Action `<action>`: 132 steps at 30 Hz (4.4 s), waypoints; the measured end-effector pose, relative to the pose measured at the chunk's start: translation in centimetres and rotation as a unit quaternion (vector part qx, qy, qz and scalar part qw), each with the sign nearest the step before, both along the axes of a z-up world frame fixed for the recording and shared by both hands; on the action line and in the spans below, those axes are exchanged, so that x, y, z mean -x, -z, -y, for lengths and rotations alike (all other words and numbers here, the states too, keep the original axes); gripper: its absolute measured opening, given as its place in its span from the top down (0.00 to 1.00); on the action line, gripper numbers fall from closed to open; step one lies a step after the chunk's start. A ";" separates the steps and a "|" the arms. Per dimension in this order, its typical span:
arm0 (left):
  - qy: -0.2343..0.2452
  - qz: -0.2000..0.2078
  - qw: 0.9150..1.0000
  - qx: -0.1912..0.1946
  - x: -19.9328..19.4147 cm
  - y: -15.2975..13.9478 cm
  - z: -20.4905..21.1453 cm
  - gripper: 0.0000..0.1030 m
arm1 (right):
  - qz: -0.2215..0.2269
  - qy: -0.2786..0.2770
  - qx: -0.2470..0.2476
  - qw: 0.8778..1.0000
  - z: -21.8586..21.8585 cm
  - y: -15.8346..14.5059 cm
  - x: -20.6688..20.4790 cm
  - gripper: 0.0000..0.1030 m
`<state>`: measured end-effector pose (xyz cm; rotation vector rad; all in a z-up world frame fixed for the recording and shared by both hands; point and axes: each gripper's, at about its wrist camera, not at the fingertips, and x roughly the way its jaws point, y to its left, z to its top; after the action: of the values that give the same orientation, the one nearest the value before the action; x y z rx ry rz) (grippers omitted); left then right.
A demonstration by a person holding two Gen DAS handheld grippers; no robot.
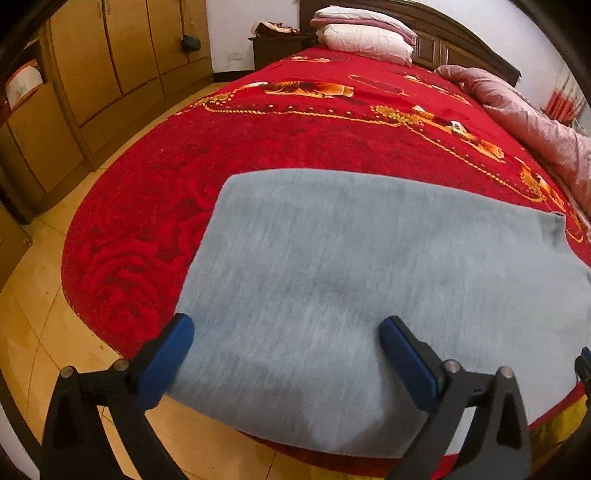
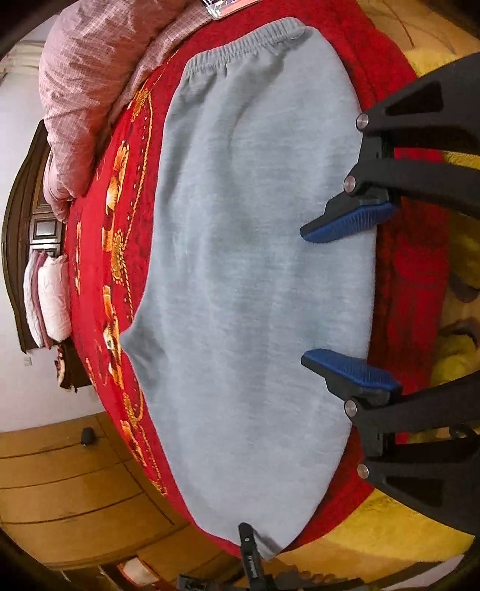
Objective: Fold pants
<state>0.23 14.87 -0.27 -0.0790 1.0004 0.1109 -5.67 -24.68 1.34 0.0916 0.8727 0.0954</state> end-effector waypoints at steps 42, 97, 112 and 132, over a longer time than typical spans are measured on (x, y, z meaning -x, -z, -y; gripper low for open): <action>0.061 0.014 0.998 0.016 1.1 -1.1 -3.2 0.24 | -0.013 0.009 -0.048 0.999 2.1 -1.1 1.0 0.15; 0.229 0.057 0.956 0.176 1.0 -9.7 16.5 0.88 | 0.009 0.017 -0.074 0.997 4.1 -1.5 3.2 0.21; 0.226 -0.011 0.962 0.151 -1.0 -2.9 19.9 0.81 | -0.012 0.016 -0.061 0.998 3.9 0.0 2.6 0.21; 0.140 0.056 0.985 0.082 4.2 -6.7 14.1 0.38 | -0.027 0.022 -0.079 0.996 4.0 -0.6 2.8 0.21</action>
<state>-3.95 0.76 6.45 -0.0945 0.8969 -0.2314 -8.47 -28.65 1.95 0.2622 0.9158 0.1222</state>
